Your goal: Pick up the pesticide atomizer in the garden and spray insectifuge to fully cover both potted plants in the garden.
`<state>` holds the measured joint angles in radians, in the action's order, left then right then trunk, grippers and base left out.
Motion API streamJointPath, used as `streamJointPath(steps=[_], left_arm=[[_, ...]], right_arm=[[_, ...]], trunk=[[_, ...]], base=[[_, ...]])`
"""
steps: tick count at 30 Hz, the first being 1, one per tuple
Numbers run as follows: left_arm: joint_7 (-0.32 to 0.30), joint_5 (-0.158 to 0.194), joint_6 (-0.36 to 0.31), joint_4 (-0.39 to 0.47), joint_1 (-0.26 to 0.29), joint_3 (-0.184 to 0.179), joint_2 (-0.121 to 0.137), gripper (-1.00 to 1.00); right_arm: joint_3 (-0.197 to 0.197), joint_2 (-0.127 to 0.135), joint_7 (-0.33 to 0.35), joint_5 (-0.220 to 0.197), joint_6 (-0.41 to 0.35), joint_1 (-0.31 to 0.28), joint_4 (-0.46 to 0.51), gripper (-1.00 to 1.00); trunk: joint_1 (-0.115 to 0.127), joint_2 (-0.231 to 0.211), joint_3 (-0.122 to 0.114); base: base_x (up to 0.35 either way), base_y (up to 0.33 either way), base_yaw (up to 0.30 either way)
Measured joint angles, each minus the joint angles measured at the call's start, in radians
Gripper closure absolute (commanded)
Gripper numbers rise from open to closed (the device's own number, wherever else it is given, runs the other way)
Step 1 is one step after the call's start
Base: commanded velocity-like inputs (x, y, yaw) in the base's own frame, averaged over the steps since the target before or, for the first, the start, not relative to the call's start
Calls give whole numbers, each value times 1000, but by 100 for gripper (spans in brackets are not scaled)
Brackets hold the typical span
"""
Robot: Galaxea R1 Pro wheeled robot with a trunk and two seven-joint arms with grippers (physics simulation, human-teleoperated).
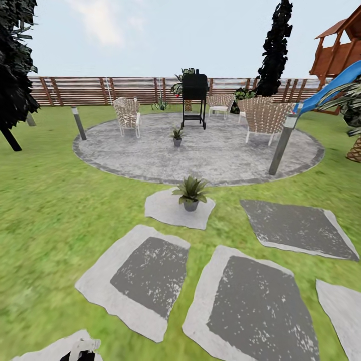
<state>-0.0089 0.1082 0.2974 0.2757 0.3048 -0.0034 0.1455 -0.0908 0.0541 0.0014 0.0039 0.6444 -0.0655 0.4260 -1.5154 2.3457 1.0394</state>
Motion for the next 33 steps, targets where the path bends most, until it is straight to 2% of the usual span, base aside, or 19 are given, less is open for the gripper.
streamJointPath(steps=[17,30,33], left_arm=[[-1,0,-1,0,0,0,-1,100],[-1,0,0,0,0,0,-1,100],[-2,-1,0,-3,-4,-1,-4,100]], right_arm=[[1,0,0,0,0,0,0,-100],[2,0,0,1,0,0,-2,-100],[5,-16,-1,2,-1,-2,-19,-100]], trunk=[[0,0,0],[0,0,0],[0,0,0]], base=[[234,0,0],[101,0,0],[0,0,0]])
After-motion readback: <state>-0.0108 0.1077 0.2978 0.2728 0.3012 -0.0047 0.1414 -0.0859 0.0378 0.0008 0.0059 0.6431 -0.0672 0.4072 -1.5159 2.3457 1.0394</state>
